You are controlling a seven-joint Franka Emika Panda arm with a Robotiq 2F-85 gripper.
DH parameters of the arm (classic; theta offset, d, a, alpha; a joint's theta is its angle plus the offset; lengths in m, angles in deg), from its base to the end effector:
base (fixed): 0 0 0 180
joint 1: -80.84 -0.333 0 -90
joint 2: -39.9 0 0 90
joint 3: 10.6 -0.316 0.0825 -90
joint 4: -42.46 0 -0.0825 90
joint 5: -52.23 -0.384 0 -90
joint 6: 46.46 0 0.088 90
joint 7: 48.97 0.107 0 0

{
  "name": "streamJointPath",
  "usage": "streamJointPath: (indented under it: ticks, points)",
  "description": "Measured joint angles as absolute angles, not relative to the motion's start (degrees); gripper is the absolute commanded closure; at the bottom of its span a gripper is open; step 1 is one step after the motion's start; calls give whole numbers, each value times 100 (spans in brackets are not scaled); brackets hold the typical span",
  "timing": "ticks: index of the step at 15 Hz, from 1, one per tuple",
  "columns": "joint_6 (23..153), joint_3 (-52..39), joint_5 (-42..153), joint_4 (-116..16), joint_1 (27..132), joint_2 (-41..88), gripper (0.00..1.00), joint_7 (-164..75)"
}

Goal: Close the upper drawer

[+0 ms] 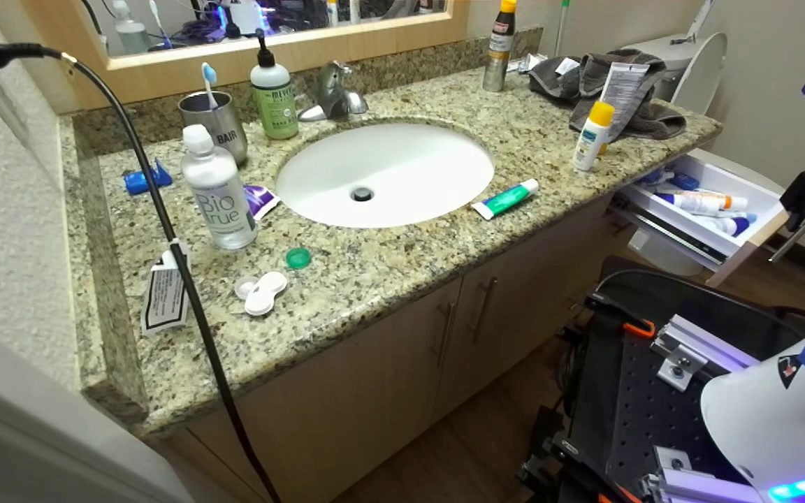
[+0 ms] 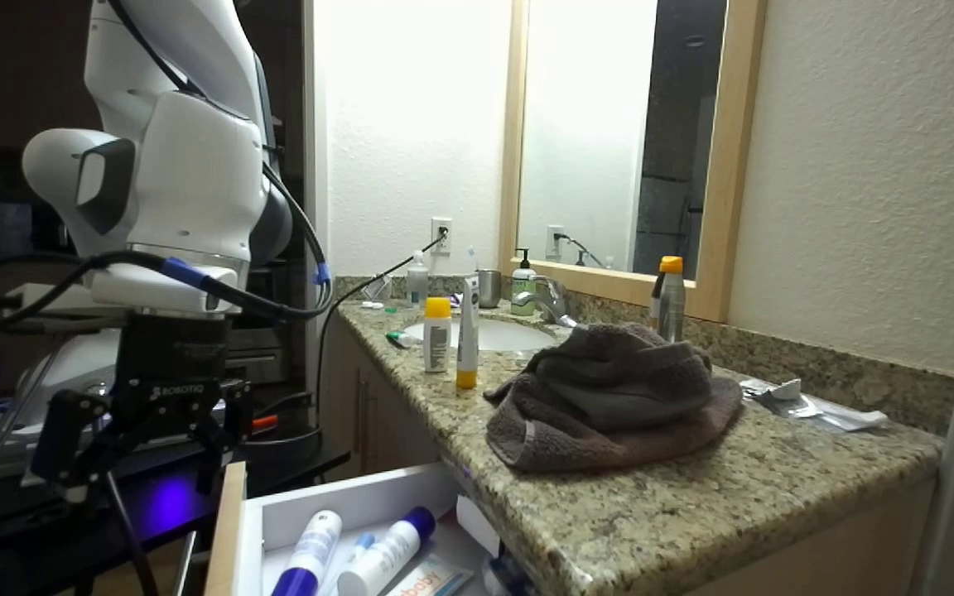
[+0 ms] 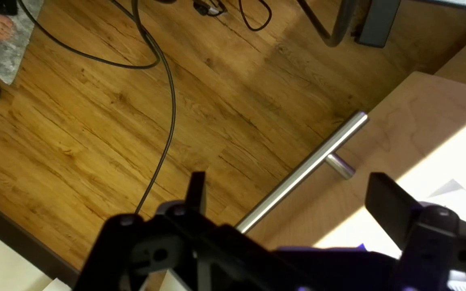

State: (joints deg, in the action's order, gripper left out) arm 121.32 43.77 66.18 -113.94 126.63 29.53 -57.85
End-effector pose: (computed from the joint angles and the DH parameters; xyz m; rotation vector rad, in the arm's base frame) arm -0.0730 -0.3989 0.1973 2.3132 -1.8372 -0.1862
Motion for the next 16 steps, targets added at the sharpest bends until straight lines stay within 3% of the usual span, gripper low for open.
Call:
streamJointPath:
  ticks: [9,16]
  points:
    - [12145,3755,5649,-11148,12613,2033,0,-5702]
    - [12409,1004,2951,-11099,14938,2613,0,-7207]
